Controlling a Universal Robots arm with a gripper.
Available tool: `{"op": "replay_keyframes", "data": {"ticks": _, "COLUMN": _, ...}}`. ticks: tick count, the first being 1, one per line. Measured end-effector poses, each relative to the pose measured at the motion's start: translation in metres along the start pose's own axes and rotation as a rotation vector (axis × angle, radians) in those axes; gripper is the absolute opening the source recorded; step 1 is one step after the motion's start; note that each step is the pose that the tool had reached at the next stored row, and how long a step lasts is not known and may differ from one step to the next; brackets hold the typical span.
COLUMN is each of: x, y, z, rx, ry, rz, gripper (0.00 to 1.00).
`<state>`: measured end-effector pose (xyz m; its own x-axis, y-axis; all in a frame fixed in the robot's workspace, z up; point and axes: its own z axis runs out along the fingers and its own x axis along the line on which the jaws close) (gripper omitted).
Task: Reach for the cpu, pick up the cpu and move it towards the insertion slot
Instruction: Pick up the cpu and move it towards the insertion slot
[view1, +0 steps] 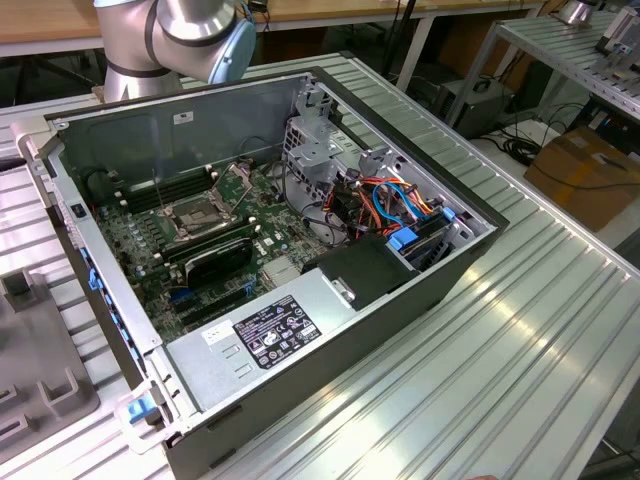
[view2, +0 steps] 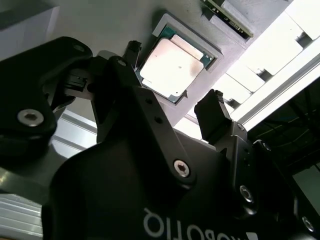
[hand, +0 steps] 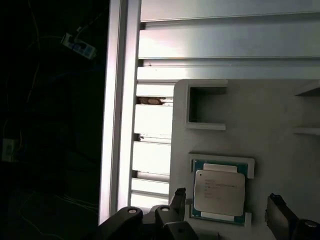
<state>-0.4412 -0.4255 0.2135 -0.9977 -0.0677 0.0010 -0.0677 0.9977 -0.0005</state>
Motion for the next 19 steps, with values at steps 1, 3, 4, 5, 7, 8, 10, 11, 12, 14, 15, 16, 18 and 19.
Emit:
{"op": "replay_keyframes", "data": {"ticks": 1, "x": 0.0002, "y": 0.0002, "z": 0.0028, "rx": 0.0007, "ry": 0.0002, "rz": 0.000, "gripper": 0.73}}
{"op": "replay_keyframes", "data": {"ticks": 3, "x": 0.0002, "y": 0.0004, "z": 0.0074, "rx": 0.0008, "ry": 0.0001, "rz": 0.000, "gripper": 0.73}}
{"op": "replay_keyframes", "data": {"ticks": 4, "x": 0.0002, "y": 0.0005, "z": 0.0087, "rx": 0.0008, "ry": 0.0000, "rz": 0.000, "gripper": 0.73}}
{"op": "replay_keyframes", "data": {"ticks": 5, "x": 0.0001, "y": 0.0006, "z": 0.0100, "rx": 0.0007, "ry": 0.0000, "rz": 0.000, "gripper": 0.73}}
{"op": "replay_keyframes", "data": {"ticks": 7, "x": 0.0002, "y": 0.0007, "z": 0.0146, "rx": 0.0008, "ry": 0.0000, "rz": 0.000, "gripper": 0.73}}
{"op": "replay_keyframes", "data": {"ticks": 8, "x": 0.0002, "y": 0.0007, "z": 0.0166, "rx": 0.0002, "ry": 0.0001, "rz": 0.000, "gripper": 0.73}}
{"op": "replay_keyframes", "data": {"ticks": 10, "x": 0.0003, "y": 0.0008, "z": 0.0184, "rx": -0.0006, "ry": 0.0000, "rz": -0.005, "gripper": 0.73}}
{"op": "replay_keyframes", "data": {"ticks": 11, "x": 0.0003, "y": 0.0008, "z": 0.0190, "rx": -0.0007, "ry": -0.0001, "rz": -0.008, "gripper": 0.73}}
{"op": "replay_keyframes", "data": {"ticks": 12, "x": 0.0003, "y": 0.0008, "z": 0.0193, "rx": -0.0007, "ry": 0.0001, "rz": -0.008, "gripper": 0.73}}
{"op": "replay_keyframes", "data": {"ticks": 14, "x": 0.0003, "y": 0.0014, "z": 0.0216, "rx": -0.0008, "ry": 0.0000, "rz": -0.008, "gripper": 0.73}}
{"op": "replay_keyframes", "data": {"ticks": 15, "x": 0.0003, "y": 0.0016, "z": 0.0223, "rx": -0.0010, "ry": 0.0000, "rz": -0.008, "gripper": 0.73}}
{"op": "replay_keyframes", "data": {"ticks": 16, "x": 0.0003, "y": 0.0017, "z": 0.0228, "rx": -0.0013, "ry": 0.0000, "rz": -0.008, "gripper": 0.73}}
{"op": "replay_keyframes", "data": {"ticks": 18, "x": 0.0003, "y": 0.0020, "z": 0.0239, "rx": -0.0022, "ry": -0.0002, "rz": -0.008, "gripper": 0.73}}
{"op": "replay_keyframes", "data": {"ticks": 19, "x": 0.0002, "y": 0.0021, "z": 0.0244, "rx": -0.0026, "ry": -0.0002, "rz": -0.008, "gripper": 0.73}}
